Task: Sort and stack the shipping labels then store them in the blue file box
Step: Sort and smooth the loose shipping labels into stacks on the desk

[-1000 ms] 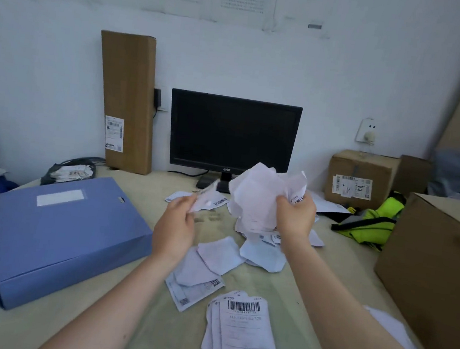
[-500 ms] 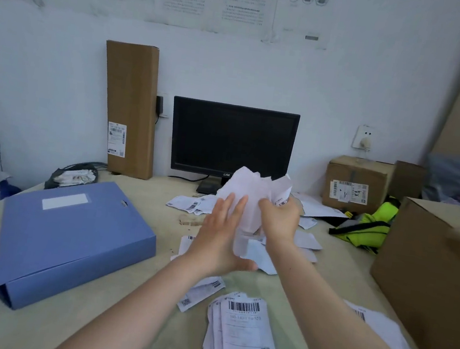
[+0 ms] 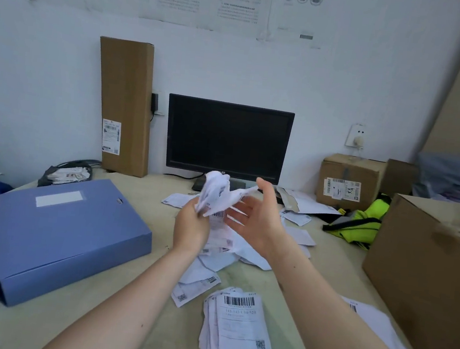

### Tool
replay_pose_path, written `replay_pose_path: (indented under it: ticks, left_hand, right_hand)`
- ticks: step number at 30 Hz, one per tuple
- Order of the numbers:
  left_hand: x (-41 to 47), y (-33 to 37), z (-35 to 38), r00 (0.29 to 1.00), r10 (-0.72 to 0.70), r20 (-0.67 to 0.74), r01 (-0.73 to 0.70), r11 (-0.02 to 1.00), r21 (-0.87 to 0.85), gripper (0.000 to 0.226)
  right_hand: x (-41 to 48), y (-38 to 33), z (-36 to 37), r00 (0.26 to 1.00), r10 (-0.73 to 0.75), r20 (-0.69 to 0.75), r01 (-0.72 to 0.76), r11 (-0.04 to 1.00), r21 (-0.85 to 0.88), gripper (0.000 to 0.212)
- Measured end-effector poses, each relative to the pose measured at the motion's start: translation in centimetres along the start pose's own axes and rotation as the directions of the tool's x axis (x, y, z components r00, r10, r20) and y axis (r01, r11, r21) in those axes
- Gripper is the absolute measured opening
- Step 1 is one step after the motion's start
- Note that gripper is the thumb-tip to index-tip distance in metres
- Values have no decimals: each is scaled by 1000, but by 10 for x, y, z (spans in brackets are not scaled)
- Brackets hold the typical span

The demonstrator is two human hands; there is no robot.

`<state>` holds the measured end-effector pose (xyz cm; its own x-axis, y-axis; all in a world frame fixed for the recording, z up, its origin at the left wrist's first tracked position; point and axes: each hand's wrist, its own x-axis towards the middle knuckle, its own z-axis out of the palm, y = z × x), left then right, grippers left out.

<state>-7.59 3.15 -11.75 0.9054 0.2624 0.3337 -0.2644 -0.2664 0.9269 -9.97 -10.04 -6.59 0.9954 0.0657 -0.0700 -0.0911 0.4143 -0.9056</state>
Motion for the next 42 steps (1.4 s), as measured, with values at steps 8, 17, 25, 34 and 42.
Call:
replay_pose_path:
  ticks: [8,17,25,34,42]
  left_hand:
    - [-2,-1,-9,963,-248,105,267,931,-247,25]
    - [-3,-11,-15,929,-365,58,365,878,-308,13]
    - [-12,-14,-15,916,-396,67,392,846,-360,25]
    - [-23,-11,-14,922,-388,-11,353,850,-392,13]
    - [-35,-26,-16,921,-376,-103,310,867,-390,21]
  right_hand:
    - [-3,10,-1,989,-117,-87,90,959,-268,19]
    - [-11,9,-10,780,-576,-243,431,777,-458,25]
    - [-19,26,-25,803,-594,38,430,536,-726,37]
    - [-33,25,-34,940,-341,-14,283,802,-526,32]
    - [-48,30,-56,985,-151,-89,94,882,-462,31]
